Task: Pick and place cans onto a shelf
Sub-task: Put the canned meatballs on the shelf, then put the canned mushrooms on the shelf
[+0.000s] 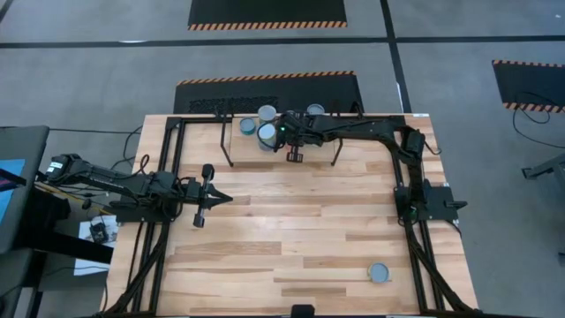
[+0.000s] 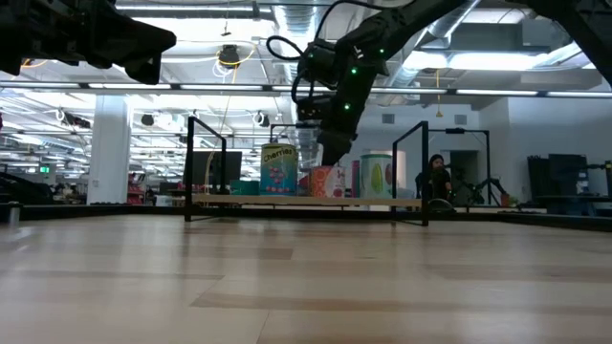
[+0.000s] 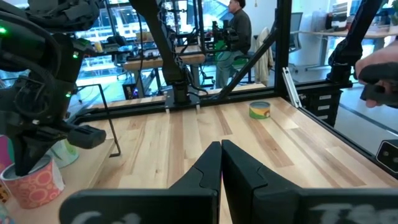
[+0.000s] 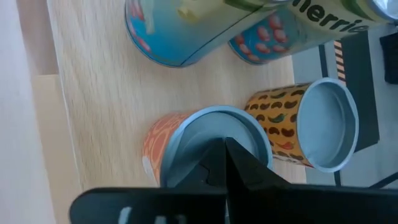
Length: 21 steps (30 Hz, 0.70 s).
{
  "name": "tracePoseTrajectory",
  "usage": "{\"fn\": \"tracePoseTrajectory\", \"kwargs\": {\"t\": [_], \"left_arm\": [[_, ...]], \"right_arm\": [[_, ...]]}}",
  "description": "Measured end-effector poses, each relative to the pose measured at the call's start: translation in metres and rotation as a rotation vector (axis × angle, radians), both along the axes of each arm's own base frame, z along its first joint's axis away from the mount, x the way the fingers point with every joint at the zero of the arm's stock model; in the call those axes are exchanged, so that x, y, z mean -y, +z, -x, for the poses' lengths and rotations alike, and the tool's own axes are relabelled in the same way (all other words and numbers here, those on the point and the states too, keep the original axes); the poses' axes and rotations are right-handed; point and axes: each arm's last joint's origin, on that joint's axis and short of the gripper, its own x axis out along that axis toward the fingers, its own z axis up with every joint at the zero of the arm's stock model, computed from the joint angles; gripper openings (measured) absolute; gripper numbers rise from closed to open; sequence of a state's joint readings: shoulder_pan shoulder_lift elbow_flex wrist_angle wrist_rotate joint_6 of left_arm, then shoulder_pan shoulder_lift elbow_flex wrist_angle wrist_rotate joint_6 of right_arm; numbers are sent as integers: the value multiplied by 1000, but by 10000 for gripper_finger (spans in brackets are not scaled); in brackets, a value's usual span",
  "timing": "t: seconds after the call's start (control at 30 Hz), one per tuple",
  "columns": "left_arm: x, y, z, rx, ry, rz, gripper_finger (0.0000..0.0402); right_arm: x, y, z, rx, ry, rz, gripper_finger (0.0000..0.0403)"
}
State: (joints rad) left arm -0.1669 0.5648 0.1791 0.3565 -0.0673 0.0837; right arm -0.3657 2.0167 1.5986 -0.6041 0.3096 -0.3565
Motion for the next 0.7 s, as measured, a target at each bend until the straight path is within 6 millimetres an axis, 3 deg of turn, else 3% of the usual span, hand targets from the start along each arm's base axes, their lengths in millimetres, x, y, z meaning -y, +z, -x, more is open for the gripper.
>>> {"fn": "tracePoseTrajectory", "kwargs": {"t": [0.53, 0.7], "left_arm": [[0, 0, 0, 0, 0, 0, 2], [0, 0, 0, -5, 0, -1, 2]], "right_arm": [[1, 5, -2, 32, 2, 28, 14], [-2, 15, -1, 16, -21, 95, 7]]}}
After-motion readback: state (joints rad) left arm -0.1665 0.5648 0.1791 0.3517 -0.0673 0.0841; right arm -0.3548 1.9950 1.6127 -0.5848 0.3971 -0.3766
